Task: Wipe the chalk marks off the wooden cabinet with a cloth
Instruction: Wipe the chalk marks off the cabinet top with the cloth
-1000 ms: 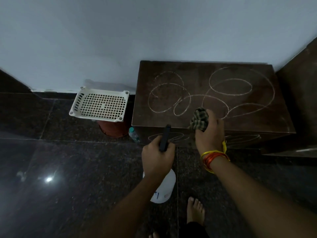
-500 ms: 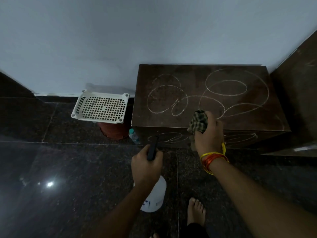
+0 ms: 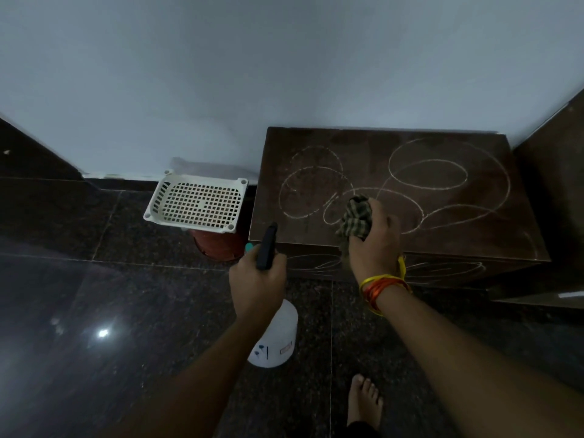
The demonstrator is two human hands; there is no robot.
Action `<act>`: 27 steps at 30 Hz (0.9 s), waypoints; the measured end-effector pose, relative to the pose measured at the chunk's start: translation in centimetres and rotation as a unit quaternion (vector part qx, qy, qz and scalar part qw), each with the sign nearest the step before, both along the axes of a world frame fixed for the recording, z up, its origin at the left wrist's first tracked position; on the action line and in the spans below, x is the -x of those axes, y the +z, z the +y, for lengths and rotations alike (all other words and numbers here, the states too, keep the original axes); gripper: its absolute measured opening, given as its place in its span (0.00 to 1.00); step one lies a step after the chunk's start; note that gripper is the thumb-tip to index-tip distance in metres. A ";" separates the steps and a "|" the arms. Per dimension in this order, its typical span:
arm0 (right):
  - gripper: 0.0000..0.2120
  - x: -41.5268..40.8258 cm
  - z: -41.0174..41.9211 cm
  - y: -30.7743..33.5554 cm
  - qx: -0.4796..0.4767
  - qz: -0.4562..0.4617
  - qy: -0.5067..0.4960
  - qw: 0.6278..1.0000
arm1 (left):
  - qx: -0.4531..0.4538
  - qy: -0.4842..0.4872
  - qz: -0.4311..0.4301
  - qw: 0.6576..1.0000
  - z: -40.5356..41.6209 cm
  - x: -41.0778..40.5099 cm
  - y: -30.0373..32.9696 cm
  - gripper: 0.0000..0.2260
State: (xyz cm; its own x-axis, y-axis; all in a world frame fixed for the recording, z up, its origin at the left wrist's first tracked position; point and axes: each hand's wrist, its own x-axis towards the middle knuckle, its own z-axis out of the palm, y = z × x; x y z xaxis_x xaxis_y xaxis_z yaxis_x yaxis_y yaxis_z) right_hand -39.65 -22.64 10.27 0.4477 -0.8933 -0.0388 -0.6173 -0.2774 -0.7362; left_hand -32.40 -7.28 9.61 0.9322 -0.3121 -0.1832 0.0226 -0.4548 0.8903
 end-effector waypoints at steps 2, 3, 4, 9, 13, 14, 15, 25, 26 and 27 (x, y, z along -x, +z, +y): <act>0.31 -0.2 -0.9 0.3 0.005 -0.005 0.003 1.000 | 0.005 0.001 -0.006 1.000 -1.3 -0.3 0.4 0.14; 0.31 -0.3 -1.4 0.4 0.010 -0.007 0.004 1.000 | 0.006 0.000 -0.010 1.000 -2.0 -0.4 0.6 0.13; 0.31 -0.4 -1.9 0.4 0.015 -0.008 0.005 1.000 | 0.005 -0.002 -0.013 1.000 -2.7 -0.5 0.8 0.13; 0.30 -0.3 -4.6 0.5 0.035 -0.027 0.018 0.999 | 0.011 -0.011 -0.009 1.000 -5.9 -1.1 1.1 0.12; 0.30 -0.4 -6.4 0.5 0.040 -0.021 0.017 0.999 | 0.008 -0.022 -0.015 1.000 -8.0 -1.3 1.2 0.13; 0.30 -0.5 -6.9 0.4 0.038 -0.017 0.014 0.999 | 0.006 -0.029 -0.014 0.999 -8.5 -1.2 1.2 0.13; 0.30 -0.4 -7.4 0.2 0.036 -0.015 0.010 0.999 | 0.006 -0.034 -0.012 0.999 -8.9 -1.2 1.3 0.12; 0.30 0.1 -11.5 -0.7 0.012 -0.008 -0.021 1.000 | -0.022 -0.068 0.015 0.997 -12.5 0.6 0.3 0.12; 0.30 0.1 -11.8 -0.8 0.012 -0.007 -0.021 1.000 | -0.025 -0.067 0.017 0.997 -12.6 0.8 0.1 0.12; 0.30 0.1 -11.9 -0.8 0.010 -0.003 -0.019 1.000 | -0.024 -0.065 0.021 0.997 -12.4 1.1 -0.1 0.12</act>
